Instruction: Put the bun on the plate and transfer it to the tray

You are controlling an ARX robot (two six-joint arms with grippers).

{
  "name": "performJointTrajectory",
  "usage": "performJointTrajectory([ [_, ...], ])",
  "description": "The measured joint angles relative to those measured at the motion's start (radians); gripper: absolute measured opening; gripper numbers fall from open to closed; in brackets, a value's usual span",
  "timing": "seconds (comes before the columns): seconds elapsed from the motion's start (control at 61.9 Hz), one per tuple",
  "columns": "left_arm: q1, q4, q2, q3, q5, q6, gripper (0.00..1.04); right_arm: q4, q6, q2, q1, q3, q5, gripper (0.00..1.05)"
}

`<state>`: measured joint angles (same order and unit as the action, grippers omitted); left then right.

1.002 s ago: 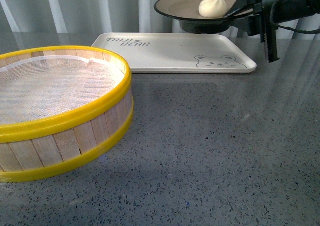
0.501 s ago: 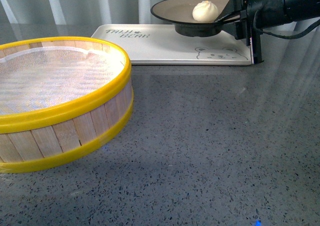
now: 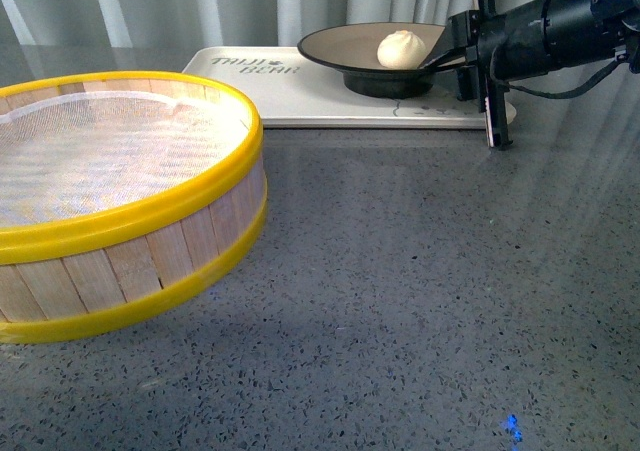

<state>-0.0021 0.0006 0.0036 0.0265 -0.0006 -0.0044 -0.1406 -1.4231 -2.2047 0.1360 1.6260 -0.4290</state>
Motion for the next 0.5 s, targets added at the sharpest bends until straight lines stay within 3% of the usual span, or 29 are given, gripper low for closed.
performJointTrajectory([
  [0.145,0.0,0.0,0.0,0.0,0.0,0.0,0.98,0.0,-0.002,-0.01,-0.003,0.011,-0.004,0.05],
  [0.291,0.0,0.0,0.0,0.0,0.0,0.0,0.98,-0.004,-0.01,-0.012,-0.003,0.031,-0.017,0.34],
  [0.501,0.0,0.0,0.0,0.0,0.0,0.0,0.98,0.0,-0.016,-0.012,-0.002,0.045,-0.028,0.66],
])
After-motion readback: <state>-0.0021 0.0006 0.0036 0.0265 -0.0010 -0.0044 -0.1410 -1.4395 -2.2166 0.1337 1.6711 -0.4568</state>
